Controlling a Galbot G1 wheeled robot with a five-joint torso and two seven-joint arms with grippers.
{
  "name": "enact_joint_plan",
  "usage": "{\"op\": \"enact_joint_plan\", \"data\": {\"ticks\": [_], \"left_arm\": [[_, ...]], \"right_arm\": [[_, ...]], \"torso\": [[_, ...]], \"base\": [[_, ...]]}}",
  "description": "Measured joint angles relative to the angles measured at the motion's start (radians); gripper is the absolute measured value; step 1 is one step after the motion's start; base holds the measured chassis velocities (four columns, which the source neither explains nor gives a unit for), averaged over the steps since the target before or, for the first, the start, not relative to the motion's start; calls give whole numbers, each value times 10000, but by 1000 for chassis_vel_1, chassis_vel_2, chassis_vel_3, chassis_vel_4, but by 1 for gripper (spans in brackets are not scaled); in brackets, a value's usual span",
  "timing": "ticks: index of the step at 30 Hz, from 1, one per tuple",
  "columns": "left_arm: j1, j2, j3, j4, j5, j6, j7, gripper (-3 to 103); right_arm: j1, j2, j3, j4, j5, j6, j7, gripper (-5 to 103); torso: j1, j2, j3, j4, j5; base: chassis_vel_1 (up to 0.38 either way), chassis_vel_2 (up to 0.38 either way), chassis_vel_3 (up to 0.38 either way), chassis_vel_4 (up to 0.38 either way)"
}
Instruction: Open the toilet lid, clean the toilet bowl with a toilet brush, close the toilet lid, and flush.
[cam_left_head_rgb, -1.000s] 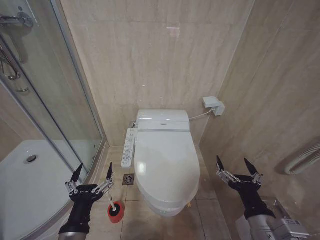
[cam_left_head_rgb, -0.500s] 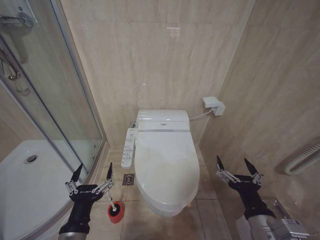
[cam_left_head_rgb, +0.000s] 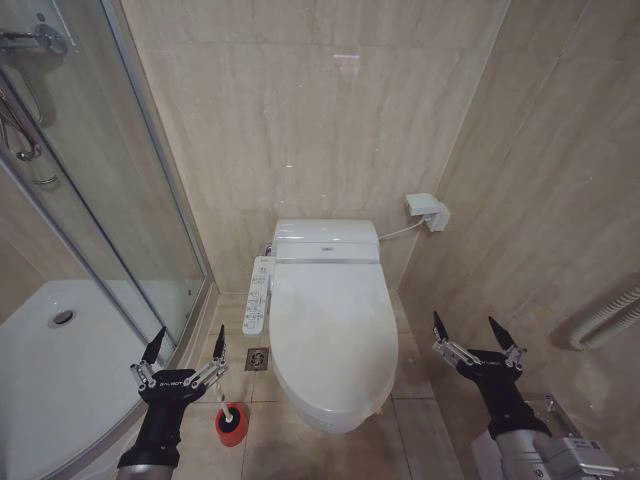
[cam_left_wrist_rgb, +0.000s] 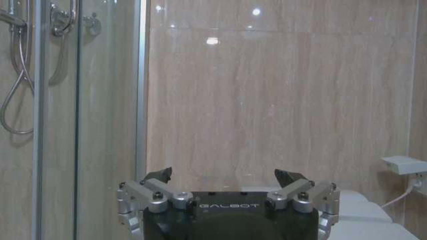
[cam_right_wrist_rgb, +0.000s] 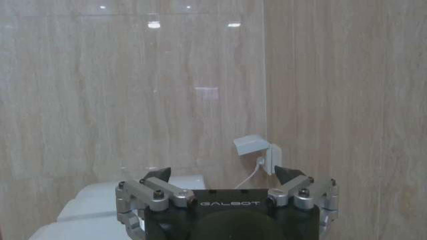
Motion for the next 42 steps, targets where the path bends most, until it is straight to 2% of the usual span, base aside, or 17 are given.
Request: {"op": "enact_joint_plan", "data": {"ticks": [3,7,8,11,15,17,20,21,22,29,32,35,38,39,40,41,42], "left_arm": [[-36,33,-81,-9,-89,87,29,100],[-458,453,-995,-142,-1174,1205,398,100],[-458,453,-995,-142,-1174,1205,398,100],[-890,887,-1946,-155,-2318,2381,793,100],[-1143,1133,-2492,-158,-2972,3045,1017,100],[-1428,1418,-3111,-162,-3714,3812,1274,100],[-1580,1562,-3433,-165,-4103,4211,1407,100],[-1793,1783,-3900,-171,-4654,4776,1593,100],[-1844,1831,-4010,-171,-4793,4919,1642,100],[-1882,1874,-4077,-169,-4890,4985,1694,96],[-1962,2025,-4085,-29,-4912,4618,1891,96],[-2157,2369,-4027,336,-4924,3660,2317,97],[-2333,2541,-3976,685,-4938,3336,2419,97],[-2502,2708,-3902,1020,-4938,2983,2524,88],[-2567,2773,-3873,1152,-4938,2849,2566,88],[-2889,3104,-3734,1808,-4937,2133,2776,88],[-2889,3104,-3734,1808,-4937,2133,2776,88]], "right_arm": [[0,0,0,0,0,0,0,100],[0,0,0,0,0,0,0,100],[0,0,0,0,0,0,0,100],[0,0,0,0,0,0,1,100],[0,0,0,0,0,0,0,100],[0,0,-1,0,0,0,1,100],[0,0,0,0,0,0,1,100],[0,0,-1,0,0,0,0,100],[0,0,0,0,1,0,1,100],[0,0,0,0,0,0,1,100],[0,0,0,0,0,0,1,100],[0,1,-1,0,0,0,1,100],[1,0,0,-1,1,0,1,100],[1,0,0,0,0,0,1,100],[0,1,0,0,1,0,1,100],[1,0,-1,0,1,0,1,100],[1,0,-1,0,1,0,1,100]], "torso": [[0,0,0,1,-1],[0,0,0,-1,-1],[0,0,0,-1,-1],[0,0,0,0,-2],[0,0,0,-2,-2],[0,0,0,0,-2],[0,0,0,0,-3],[0,0,0,-2,-2],[0,0,0,-1,-3],[0,0,1,1,-3],[0,0,0,2,-2],[1,0,0,-5,-1],[0,0,0,5,3],[0,0,0,0,-1],[0,0,0,0,-3],[1,0,0,-1,-1],[1,0,0,-1,-1]], "base": [[0,0,0,0],[0,0,0,0],[0,0,0,0],[0,0,0,0],[0,0,0,0],[0,0,0,0],[0,0,0,0],[0,0,0,0],[0,0,0,0],[0,0,0,0],[0,0,0,0],[0,0,0,0],[0,0,0,0],[0,0,0,0],[0,0,0,0],[0,0,0,0],[0,0,0,0]]}}
